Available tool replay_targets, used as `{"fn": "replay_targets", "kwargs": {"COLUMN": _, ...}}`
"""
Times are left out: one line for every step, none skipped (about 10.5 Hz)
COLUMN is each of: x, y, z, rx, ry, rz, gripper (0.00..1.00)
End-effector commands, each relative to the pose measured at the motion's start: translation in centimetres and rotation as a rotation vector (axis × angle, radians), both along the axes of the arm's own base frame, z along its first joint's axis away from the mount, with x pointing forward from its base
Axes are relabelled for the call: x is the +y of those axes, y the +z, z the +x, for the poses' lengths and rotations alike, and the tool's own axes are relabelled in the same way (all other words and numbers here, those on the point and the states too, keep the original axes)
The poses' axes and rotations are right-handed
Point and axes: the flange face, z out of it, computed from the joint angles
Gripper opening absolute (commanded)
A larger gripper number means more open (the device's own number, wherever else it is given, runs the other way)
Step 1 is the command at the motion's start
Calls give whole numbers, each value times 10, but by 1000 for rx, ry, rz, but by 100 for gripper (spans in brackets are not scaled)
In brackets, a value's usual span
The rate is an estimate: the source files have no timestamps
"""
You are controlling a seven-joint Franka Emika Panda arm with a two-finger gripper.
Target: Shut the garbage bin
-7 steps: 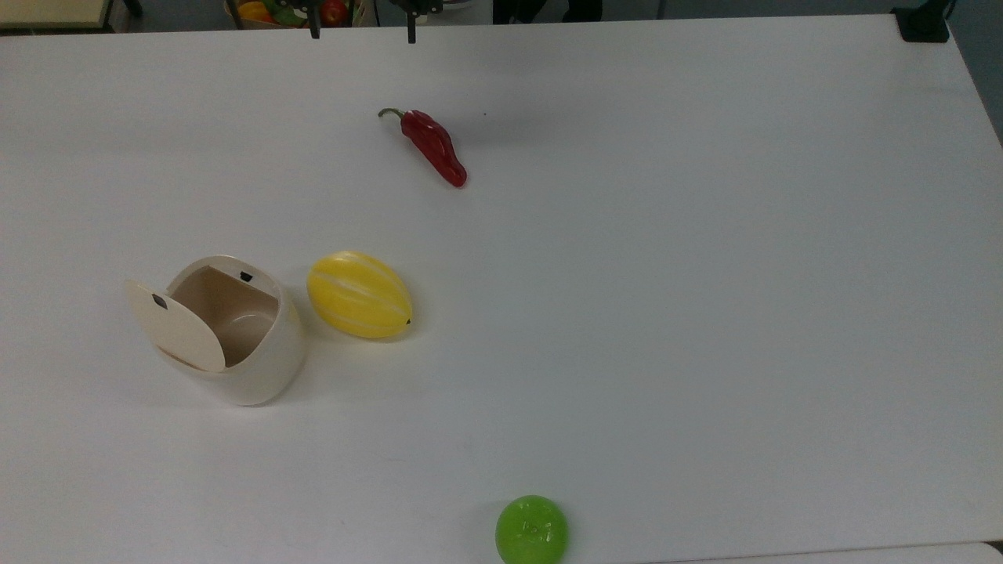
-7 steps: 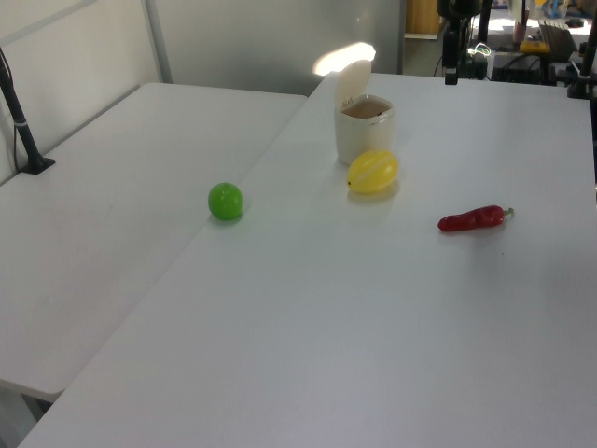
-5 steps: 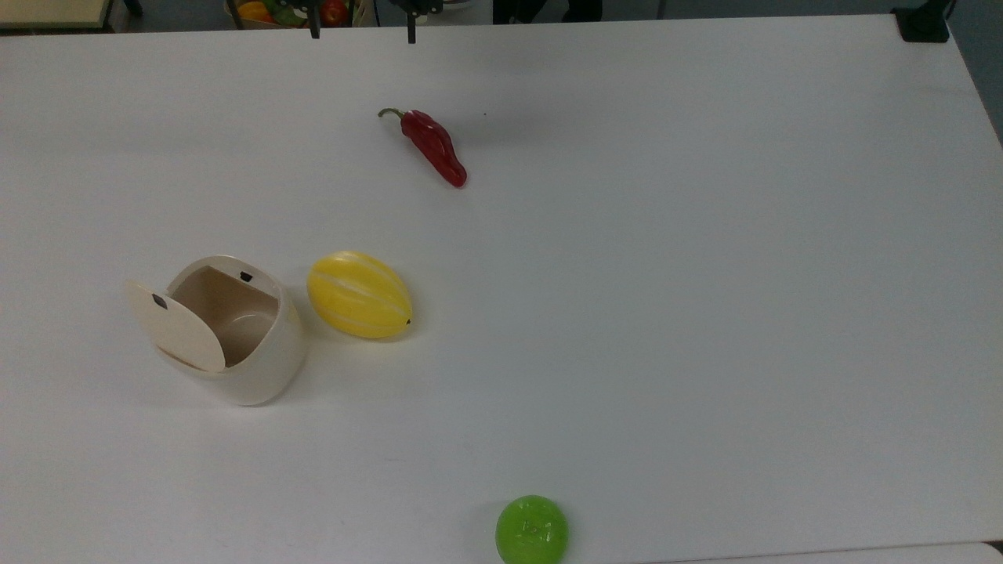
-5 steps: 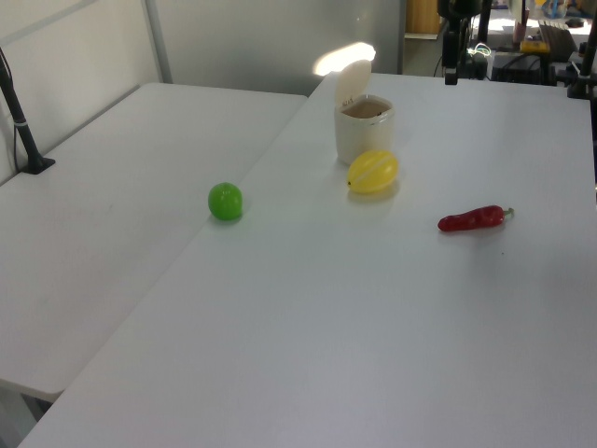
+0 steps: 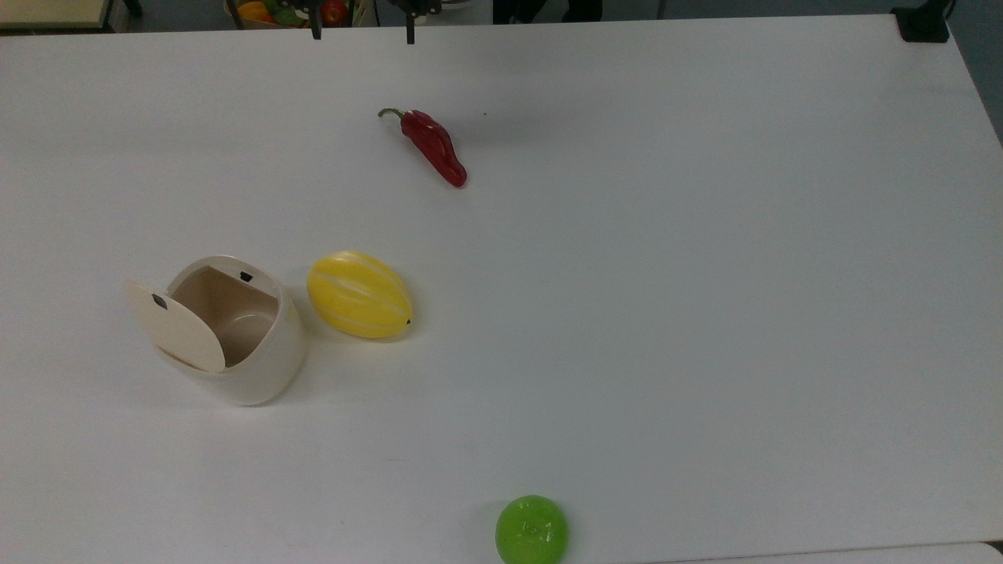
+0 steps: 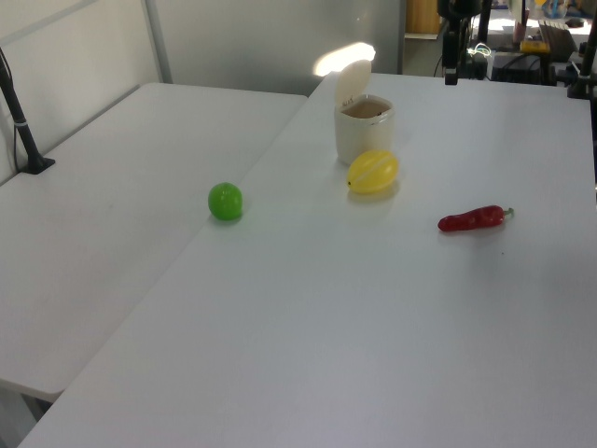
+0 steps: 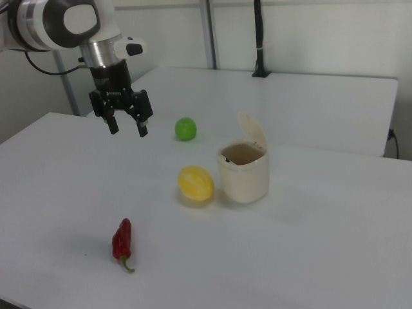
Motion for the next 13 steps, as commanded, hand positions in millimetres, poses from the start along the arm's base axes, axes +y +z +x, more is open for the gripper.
{"fn": "replay_targets", "kwargs": {"x": 1, "y": 2, "z": -4, "rx": -2, "ry": 5, "rz": 5, "gripper": 17}}
{"fn": "replay_targets", "kwargs": {"x": 1, "y": 1, "z": -4, "rx": 1, "ry": 7, "rz": 5, "gripper": 1}}
{"fn": "replay_targets", "kwargs": {"x": 1, "y": 2, "z": -4, "rx": 0, "ry": 12, "rz": 5, "gripper": 0}}
{"fn": "replay_targets", "kwargs": {"x": 1, "y": 1, "z": -3, "rx": 1, "ry": 12, "rz": 5, "gripper": 0}}
{"fn": "replay_targets", "kwargs": {"x": -2, "y": 0, "z": -3, "rx": 2, "ry": 18, "rz": 5, "gripper": 0}}
{"fn": "replay_targets", "kwargs": {"x": -6, "y": 1, "z": 0, "rx": -3, "ry": 19, "rz": 6, "gripper": 0}}
{"fn": "replay_targets", "kwargs": {"x": -8, "y": 0, "z": 5, "rx": -6, "ry": 14, "rz": 7, "gripper": 0}}
{"fn": "replay_targets", "kwargs": {"x": -18, "y": 2, "z": 10, "rx": -15, "ry": -13, "rz": 4, "gripper": 0}}
{"fn": "replay_targets", "kwargs": {"x": -35, "y": 8, "z": 13, "rx": -33, "ry": -46, "rz": 8, "gripper": 0}}
{"fn": "replay_targets", "kwargs": {"x": -57, "y": 13, "z": 18, "rx": -72, "ry": -86, "rz": 9, "gripper": 0}}
{"fn": "replay_targets", "kwargs": {"x": -71, "y": 13, "z": 24, "rx": -110, "ry": -116, "rz": 9, "gripper": 0}}
{"fn": "replay_targets", "kwargs": {"x": -86, "y": 5, "z": 32, "rx": -138, "ry": -156, "rz": 17, "gripper": 0}}
{"fn": "replay_targets", "kwargs": {"x": -97, "y": 6, "z": 38, "rx": -189, "ry": -208, "rz": 20, "gripper": 0}}
